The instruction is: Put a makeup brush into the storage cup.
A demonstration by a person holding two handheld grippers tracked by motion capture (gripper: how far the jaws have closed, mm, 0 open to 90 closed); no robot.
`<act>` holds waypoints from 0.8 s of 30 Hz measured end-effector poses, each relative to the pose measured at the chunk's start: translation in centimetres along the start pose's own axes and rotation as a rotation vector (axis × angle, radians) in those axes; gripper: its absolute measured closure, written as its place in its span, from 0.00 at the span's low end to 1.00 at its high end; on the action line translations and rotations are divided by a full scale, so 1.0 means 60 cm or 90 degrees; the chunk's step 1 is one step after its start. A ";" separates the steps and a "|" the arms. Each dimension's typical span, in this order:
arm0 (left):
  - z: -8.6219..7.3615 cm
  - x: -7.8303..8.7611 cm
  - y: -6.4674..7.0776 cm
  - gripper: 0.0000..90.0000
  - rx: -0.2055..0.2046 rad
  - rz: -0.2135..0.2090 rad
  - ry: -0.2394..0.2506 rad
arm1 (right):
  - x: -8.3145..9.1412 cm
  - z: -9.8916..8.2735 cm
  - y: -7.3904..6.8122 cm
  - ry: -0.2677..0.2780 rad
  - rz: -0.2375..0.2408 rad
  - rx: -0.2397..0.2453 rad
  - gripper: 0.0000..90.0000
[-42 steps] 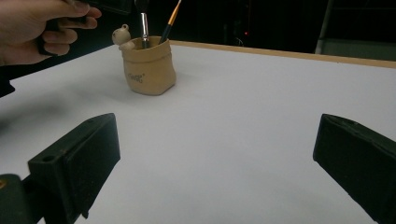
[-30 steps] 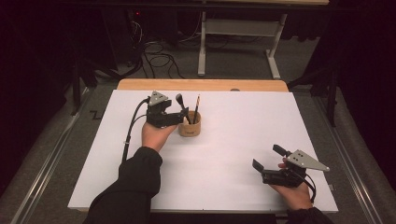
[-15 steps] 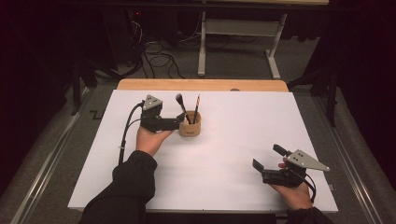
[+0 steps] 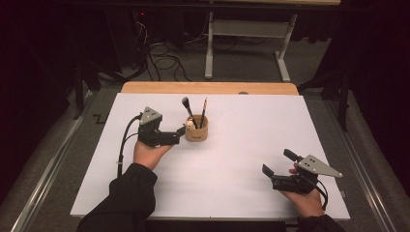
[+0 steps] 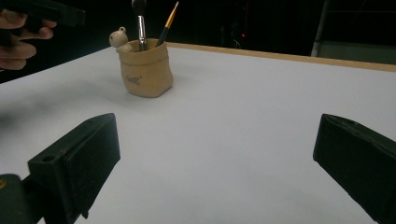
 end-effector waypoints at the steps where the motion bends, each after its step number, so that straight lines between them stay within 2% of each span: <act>1: -0.003 0.006 0.001 0.00 -0.001 0.000 0.001 | 0.000 0.000 0.000 0.000 0.000 0.000 0.01; 10: -0.032 0.067 0.018 0.00 -0.003 -0.024 0.009 | 0.001 0.002 0.001 0.002 -0.003 0.001 0.01; 17: -0.054 0.116 0.034 0.00 -0.023 -0.029 0.019 | 0.004 0.004 0.003 0.004 -0.008 0.002 0.01; 22: -0.093 0.138 0.042 0.00 -0.048 -0.028 0.005 | 0.008 0.008 0.006 0.011 -0.014 0.004 0.01; 24: -0.114 0.142 0.043 0.00 -0.049 -0.029 0.004 | 0.009 0.009 0.006 0.012 -0.016 0.007 0.01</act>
Point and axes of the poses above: each handheld gripper's, and its own axes: x roughly backward along the jaws, z roughly out of its top, y roughly to its right, the point moved 9 cm from there along -x, roughly forward along the jaws, and after that the axes turned 2 degrees about -z, right-handed, at the moved point
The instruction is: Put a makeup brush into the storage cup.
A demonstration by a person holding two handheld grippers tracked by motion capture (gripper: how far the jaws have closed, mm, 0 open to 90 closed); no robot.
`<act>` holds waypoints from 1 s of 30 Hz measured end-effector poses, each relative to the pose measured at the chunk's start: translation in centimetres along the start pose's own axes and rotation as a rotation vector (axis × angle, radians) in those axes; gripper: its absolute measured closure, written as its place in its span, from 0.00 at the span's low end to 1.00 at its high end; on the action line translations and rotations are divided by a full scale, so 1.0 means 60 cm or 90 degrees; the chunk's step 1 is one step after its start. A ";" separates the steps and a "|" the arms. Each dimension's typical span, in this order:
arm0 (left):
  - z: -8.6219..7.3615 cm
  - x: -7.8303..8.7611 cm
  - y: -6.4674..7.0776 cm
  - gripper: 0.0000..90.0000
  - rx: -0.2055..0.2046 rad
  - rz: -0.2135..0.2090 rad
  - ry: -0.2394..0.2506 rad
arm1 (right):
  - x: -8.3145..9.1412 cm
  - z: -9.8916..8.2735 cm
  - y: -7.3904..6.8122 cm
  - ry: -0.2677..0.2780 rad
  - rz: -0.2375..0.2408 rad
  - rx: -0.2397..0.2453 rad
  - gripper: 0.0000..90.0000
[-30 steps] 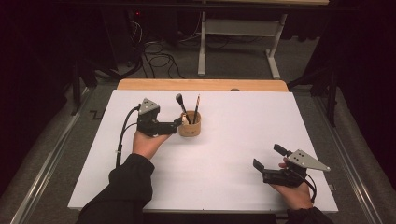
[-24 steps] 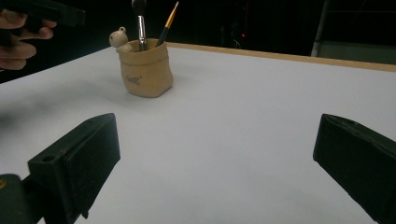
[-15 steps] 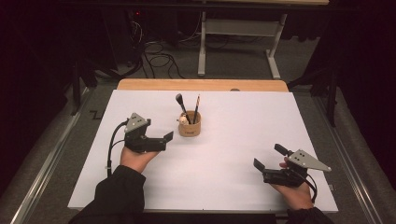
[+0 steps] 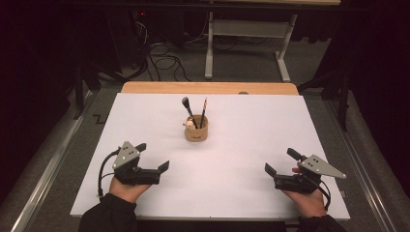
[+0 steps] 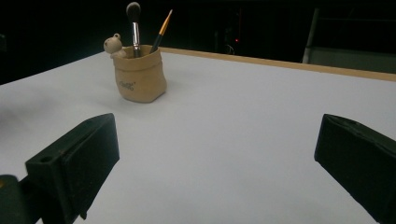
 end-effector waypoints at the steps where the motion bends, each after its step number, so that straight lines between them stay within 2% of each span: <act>1: -0.010 0.001 0.002 0.00 0.003 -0.006 -0.002 | 0.001 0.000 0.000 0.000 -0.001 0.003 0.01; 3: -0.024 0.003 0.005 0.00 -0.001 -0.021 -0.019 | 0.002 0.002 -0.001 0.002 -0.004 0.006 0.01; 9: -0.031 -0.003 0.012 0.00 -0.032 -0.038 -0.024 | 0.000 0.001 -0.003 0.001 -0.013 0.018 0.01; 10: -0.031 -0.004 0.010 0.00 -0.028 -0.038 -0.023 | -0.001 0.000 -0.003 -0.001 -0.013 0.019 0.01; 13: -0.027 0.001 -0.003 0.00 0.009 -0.040 0.000 | -0.005 -0.003 0.002 -0.002 -0.022 0.016 0.01; 19: -0.024 0.011 -0.019 0.00 0.023 -0.028 0.019 | -0.001 -0.003 0.004 0.001 -0.029 0.015 0.01; 30: -0.026 0.005 -0.013 0.00 0.019 -0.028 0.009 | 0.002 -0.003 0.008 0.002 -0.023 0.011 0.01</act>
Point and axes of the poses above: each handheld gripper's, and its own axes: x roughly backward along the jaws, z roughly out of its top, y roughly to its right, the point moved 9 cm from there along -x, roughly forward along the jaws, and after that the axes turned 2 degrees about -z, right-handed, at the moved point
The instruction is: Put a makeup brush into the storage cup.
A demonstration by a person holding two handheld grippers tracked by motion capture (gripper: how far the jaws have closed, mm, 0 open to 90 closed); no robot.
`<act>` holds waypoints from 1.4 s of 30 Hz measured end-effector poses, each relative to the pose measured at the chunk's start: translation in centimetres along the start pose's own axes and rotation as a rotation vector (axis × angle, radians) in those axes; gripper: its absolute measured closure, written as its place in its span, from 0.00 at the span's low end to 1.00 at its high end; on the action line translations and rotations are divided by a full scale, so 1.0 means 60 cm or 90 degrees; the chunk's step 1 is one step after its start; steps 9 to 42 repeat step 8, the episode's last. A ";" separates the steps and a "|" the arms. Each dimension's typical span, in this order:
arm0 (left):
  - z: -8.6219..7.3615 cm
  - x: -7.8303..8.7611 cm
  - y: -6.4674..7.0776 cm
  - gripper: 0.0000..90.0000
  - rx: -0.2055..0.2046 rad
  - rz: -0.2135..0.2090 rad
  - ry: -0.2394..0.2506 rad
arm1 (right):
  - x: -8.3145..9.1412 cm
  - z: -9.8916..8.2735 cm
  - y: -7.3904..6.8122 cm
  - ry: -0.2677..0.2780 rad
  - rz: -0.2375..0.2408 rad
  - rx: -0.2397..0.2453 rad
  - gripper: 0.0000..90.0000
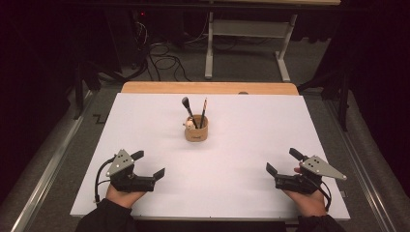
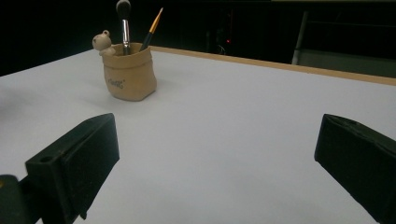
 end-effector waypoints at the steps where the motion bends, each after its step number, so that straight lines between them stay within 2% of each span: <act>1: 0.000 0.000 -0.001 0.00 0.001 0.000 0.000 | 0.000 0.001 0.000 0.001 0.000 0.001 0.01; 42: 0.000 0.002 -0.003 0.00 0.002 0.004 0.002 | -0.002 0.001 -0.003 -0.001 0.000 0.002 0.01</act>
Point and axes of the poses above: each handheld gripper's, and its own axes: x roughly backward along the jaws, z roughly out of its top, y roughly to its right, the point moved 9 cm from there along -x, roughly forward along the jaws, and after that the axes turned 2 degrees about -z, right-handed, at the moved point
